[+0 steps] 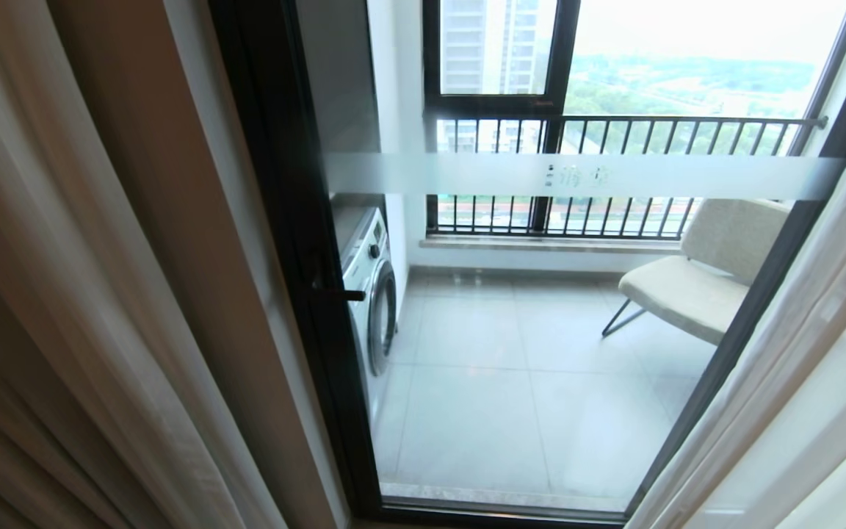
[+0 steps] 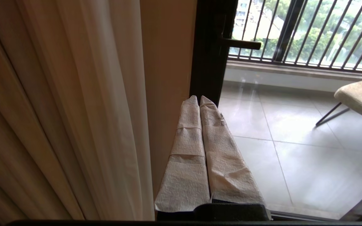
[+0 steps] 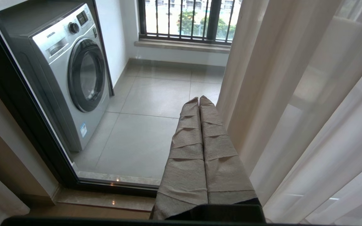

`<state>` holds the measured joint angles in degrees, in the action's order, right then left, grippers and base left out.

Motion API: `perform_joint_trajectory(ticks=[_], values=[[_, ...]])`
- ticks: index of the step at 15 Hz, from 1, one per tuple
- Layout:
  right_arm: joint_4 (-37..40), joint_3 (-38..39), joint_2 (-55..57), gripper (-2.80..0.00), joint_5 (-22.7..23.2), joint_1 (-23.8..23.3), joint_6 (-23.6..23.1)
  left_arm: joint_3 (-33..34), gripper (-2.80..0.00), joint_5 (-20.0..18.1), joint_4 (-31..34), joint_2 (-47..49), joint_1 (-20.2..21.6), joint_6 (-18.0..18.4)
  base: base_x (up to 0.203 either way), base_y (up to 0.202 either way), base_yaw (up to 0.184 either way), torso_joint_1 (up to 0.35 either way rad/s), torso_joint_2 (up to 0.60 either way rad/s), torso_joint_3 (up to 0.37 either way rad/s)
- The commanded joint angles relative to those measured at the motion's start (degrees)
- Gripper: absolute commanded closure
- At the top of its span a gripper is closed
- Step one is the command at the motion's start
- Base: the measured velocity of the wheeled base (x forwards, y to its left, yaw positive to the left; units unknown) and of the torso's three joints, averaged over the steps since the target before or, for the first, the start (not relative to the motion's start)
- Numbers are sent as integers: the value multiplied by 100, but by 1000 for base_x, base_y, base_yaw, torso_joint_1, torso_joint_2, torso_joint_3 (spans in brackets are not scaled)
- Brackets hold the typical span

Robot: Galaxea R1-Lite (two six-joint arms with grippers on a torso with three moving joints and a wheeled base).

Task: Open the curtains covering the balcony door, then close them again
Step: Close the inner curtains on both sides

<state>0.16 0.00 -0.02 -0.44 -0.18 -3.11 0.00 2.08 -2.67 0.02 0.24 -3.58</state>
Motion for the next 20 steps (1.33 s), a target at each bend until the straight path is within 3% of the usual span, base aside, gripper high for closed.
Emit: perform_joint_trajectory(ticks=[1, 6, 20], values=[[2, 0, 2, 0, 0, 1, -6, 0, 0, 2, -5, -2, 2, -2, 0, 0, 0, 0, 0, 0], [-7, 0, 2, 0, -34, 1, 246, 0, 0, 2, -5, 1, 2, -2, 0, 0, 0, 0, 0, 0], [-7, 0, 2, 0, -35, 1, 249, 0, 0, 2, -5, -2, 2, 7, 0, 0, 0, 0, 0, 0]])
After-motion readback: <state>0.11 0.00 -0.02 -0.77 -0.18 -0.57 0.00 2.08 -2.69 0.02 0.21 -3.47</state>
